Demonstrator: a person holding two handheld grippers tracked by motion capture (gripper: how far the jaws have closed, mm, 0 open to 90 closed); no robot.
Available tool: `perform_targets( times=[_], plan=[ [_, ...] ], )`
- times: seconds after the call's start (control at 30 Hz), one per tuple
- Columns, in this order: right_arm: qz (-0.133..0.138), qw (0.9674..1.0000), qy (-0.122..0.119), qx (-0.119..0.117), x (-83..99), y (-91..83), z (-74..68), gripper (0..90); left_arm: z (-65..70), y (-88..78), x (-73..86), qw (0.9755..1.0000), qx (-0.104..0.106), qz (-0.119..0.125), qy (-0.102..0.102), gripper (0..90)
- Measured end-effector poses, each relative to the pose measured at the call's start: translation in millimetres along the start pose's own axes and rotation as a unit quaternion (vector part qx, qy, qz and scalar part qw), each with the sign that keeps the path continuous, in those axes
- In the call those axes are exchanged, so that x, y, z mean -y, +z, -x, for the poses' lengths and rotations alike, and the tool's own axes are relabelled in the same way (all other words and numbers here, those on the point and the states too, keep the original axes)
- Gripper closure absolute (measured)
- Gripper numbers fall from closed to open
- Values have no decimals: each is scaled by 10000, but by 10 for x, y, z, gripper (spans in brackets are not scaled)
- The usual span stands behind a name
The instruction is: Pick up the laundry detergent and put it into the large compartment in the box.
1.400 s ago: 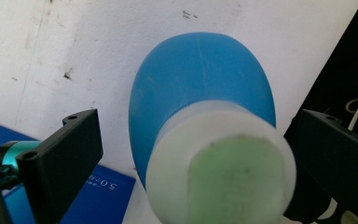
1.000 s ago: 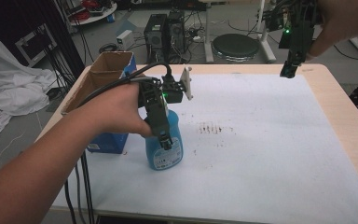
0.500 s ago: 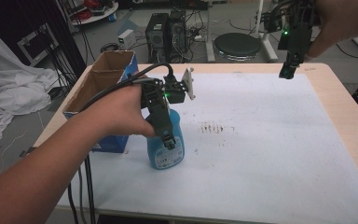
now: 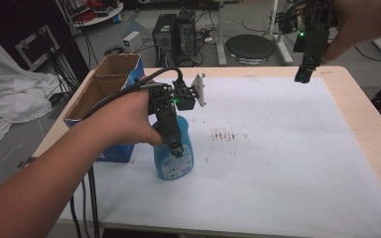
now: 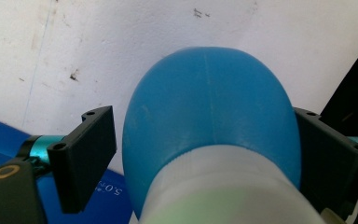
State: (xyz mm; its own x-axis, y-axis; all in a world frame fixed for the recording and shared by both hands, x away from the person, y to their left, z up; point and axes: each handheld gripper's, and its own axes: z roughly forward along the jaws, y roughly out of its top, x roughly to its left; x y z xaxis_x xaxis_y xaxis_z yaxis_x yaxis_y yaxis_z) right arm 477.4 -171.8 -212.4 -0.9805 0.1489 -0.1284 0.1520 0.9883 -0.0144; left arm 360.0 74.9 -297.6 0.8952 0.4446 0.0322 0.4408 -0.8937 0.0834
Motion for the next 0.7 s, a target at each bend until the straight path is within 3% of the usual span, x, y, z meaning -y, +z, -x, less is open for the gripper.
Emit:
perform_targets(
  times=[0.27,0.3,0.33,0.7],
  plan=[
    [3,10000,-50,12,-17,2,1,25,10,-5,1,10000,-63,-21,-14,127],
    [16,10000,-53,10,-17,5,1,25,9,-11,4,10000,-43,-14,-15,140],
    [7,10000,-37,15,-17,3,0,25,10,-14,7,10000,-20,-9,-2,208],
    [4,10000,-17,0,-7,13,8,25,20,-3,9,10000,-50,-71,4,244]
  ],
)
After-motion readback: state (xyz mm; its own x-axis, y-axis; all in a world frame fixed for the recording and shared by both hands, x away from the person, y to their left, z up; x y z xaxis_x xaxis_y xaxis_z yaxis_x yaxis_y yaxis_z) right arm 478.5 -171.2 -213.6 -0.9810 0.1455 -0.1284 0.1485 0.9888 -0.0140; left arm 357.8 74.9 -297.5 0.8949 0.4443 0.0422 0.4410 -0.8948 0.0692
